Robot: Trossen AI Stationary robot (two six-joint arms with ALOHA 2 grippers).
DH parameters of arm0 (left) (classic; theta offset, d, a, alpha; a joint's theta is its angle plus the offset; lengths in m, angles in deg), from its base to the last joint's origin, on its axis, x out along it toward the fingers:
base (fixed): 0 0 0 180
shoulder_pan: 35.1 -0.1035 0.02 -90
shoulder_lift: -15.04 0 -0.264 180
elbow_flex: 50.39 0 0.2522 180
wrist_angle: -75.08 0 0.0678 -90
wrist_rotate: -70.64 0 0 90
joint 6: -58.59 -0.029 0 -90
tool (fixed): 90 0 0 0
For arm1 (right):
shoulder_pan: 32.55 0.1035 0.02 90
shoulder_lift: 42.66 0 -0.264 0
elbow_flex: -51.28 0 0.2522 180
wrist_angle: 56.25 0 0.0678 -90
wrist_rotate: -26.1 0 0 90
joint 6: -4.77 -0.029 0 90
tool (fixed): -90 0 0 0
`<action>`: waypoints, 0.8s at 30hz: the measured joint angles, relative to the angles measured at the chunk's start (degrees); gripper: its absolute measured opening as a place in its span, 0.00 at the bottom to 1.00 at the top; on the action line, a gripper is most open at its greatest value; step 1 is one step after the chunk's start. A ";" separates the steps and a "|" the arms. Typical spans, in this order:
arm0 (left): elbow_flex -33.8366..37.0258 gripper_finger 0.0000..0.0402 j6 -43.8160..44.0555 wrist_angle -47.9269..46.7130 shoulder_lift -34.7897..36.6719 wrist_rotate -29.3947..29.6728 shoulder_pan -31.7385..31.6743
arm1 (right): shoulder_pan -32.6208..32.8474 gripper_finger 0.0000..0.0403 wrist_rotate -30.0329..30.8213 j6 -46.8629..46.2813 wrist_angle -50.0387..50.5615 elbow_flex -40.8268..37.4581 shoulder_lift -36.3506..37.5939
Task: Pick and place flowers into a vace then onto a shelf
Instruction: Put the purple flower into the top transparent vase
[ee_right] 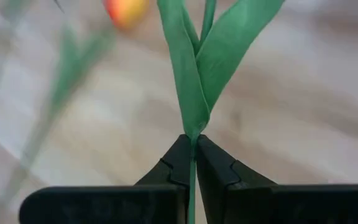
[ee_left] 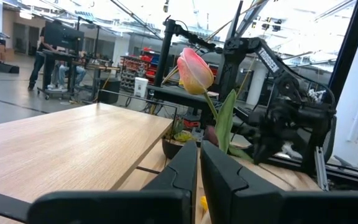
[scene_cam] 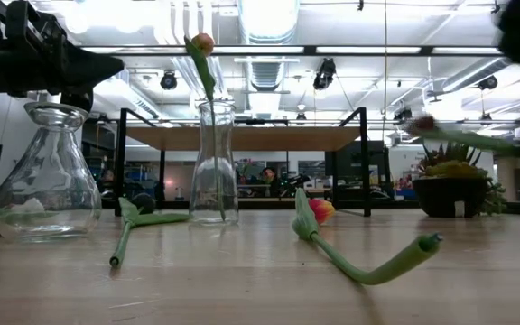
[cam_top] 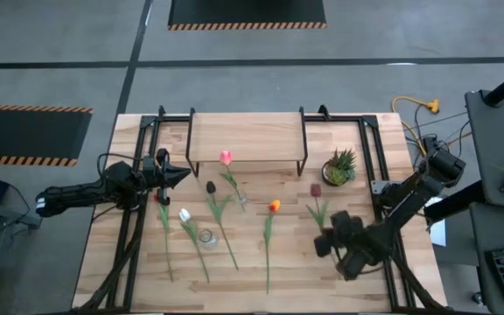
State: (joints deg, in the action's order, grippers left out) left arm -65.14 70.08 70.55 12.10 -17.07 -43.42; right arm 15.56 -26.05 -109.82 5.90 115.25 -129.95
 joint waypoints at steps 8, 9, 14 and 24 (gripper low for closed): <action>0.00 0.01 0.00 0.02 0.00 0.00 0.00 | -5.30 0.02 6.88 16.68 -8.80 0.09 3.43; 0.00 0.01 0.00 0.02 0.00 0.00 0.00 | -6.47 0.02 6.35 20.40 -10.78 0.09 3.91; 0.00 0.01 0.00 -0.02 0.00 0.00 -0.02 | -12.57 0.02 1.09 39.67 -16.24 0.20 5.65; 0.00 0.01 0.00 -0.12 0.00 0.00 0.00 | -27.61 0.02 -6.82 79.05 -43.38 -0.39 8.78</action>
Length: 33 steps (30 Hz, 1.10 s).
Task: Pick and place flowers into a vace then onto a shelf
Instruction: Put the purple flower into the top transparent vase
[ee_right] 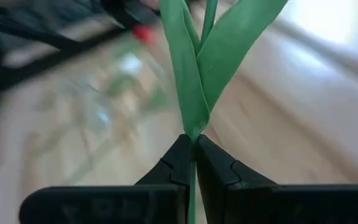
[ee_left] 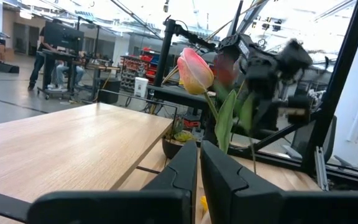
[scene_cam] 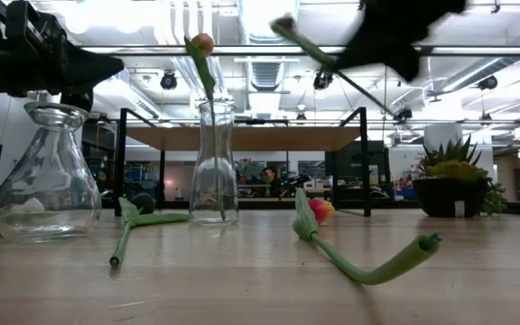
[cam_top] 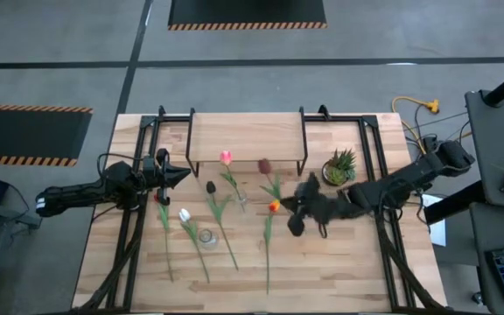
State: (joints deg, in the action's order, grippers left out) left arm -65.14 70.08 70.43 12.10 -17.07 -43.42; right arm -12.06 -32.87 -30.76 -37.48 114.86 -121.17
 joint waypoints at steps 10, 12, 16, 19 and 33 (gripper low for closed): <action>0.00 0.01 0.00 -0.32 -0.04 0.00 0.00 | -7.69 0.02 -6.65 31.26 -36.13 -0.44 -5.70; 0.00 0.01 0.00 -0.32 -0.04 0.00 0.00 | -8.91 0.02 -9.48 33.18 -41.93 -0.42 -7.06; 0.00 0.01 0.00 -0.33 -0.04 0.00 -0.01 | -11.03 0.02 -14.24 35.94 -47.38 -0.43 -7.64; 0.00 0.01 0.00 -0.32 -0.04 0.00 0.00 | -12.15 0.02 -14.67 37.83 -52.22 -0.42 -8.23; 0.00 0.01 0.00 -0.32 -0.04 0.00 -0.01 | -15.12 0.02 -17.63 37.03 -70.39 -0.37 -17.89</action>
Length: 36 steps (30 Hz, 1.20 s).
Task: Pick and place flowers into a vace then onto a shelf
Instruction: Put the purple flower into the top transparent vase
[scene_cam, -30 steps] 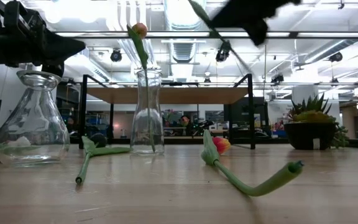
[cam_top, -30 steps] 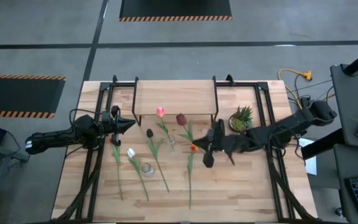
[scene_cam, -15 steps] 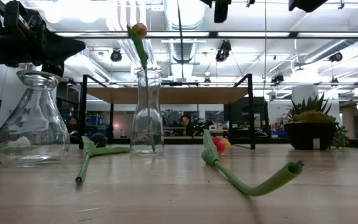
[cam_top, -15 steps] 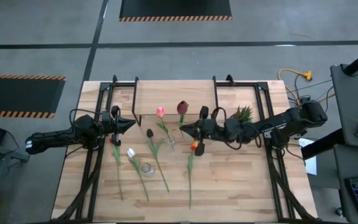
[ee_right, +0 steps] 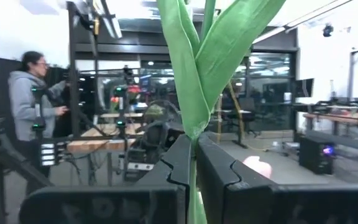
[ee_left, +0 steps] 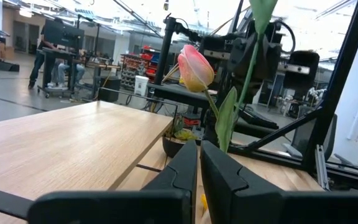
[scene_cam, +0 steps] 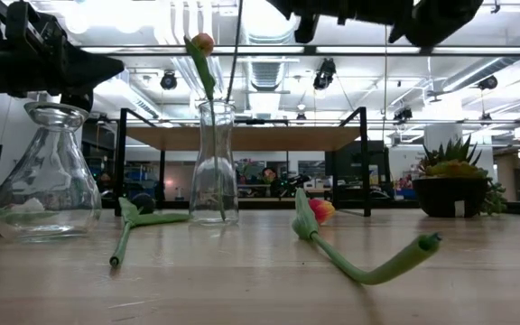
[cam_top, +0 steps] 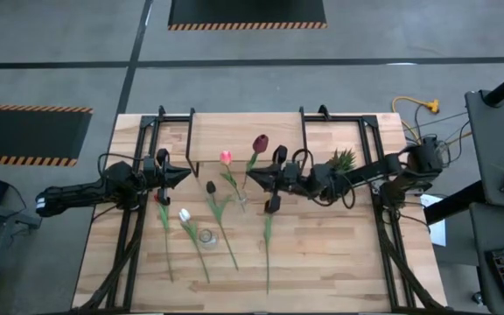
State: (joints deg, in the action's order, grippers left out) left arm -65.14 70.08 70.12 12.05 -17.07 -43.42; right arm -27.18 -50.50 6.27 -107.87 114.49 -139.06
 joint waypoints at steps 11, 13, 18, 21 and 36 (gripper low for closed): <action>0.00 0.01 0.02 -0.02 0.02 0.00 -0.02 | -0.29 0.02 -0.45 -1.52 -1.09 0.02 -3.10; 0.00 0.01 0.01 0.01 0.02 0.01 -0.01 | -0.29 0.02 -0.45 -1.52 -0.79 0.02 -3.13; 0.00 0.01 0.00 0.00 0.02 0.00 -0.01 | -0.29 0.02 -0.43 -2.37 0.85 0.02 -3.10; 0.00 0.01 0.00 0.00 0.02 0.00 -0.02 | -0.29 0.02 -0.43 -3.47 4.05 0.02 -3.13; 0.00 0.01 0.01 0.00 0.02 0.01 -0.01 | -0.13 0.02 -1.48 -2.72 11.59 0.00 -5.10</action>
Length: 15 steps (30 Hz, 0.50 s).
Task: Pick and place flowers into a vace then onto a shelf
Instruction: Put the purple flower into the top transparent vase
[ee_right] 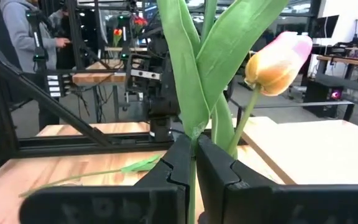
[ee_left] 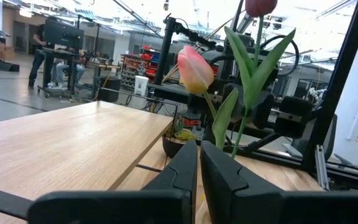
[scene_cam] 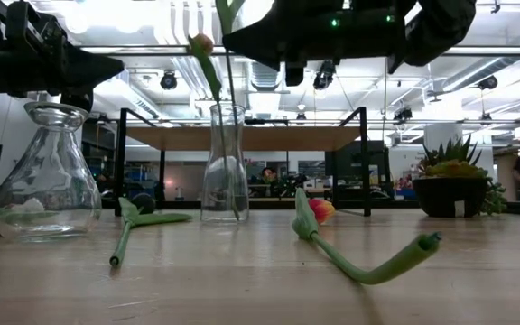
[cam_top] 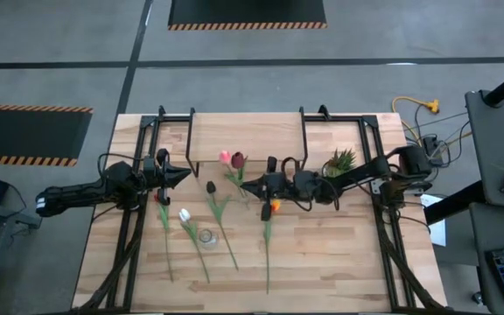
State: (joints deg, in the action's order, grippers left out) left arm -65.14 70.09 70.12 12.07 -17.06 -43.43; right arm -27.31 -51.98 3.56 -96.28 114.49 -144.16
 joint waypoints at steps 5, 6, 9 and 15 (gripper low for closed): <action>0.00 0.01 -0.01 0.02 0.00 -0.01 0.01 | -0.02 0.02 0.00 1.27 -3.45 -0.02 -3.65; 0.00 0.01 0.01 0.00 0.00 -0.01 0.01 | -0.02 0.02 0.00 1.27 -4.28 -0.02 -4.18; 0.00 0.01 -0.01 0.00 0.00 -0.01 0.01 | -0.04 0.02 0.02 1.41 -5.89 -0.02 -5.36; 0.00 0.01 -0.01 0.00 0.02 -0.01 0.01 | -0.07 0.02 0.44 -1.79 -5.42 -0.02 -5.12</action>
State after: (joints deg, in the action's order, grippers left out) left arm -65.14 70.08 70.12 12.10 -17.07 -43.42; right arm -27.38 -51.54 1.77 -101.70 114.47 -149.28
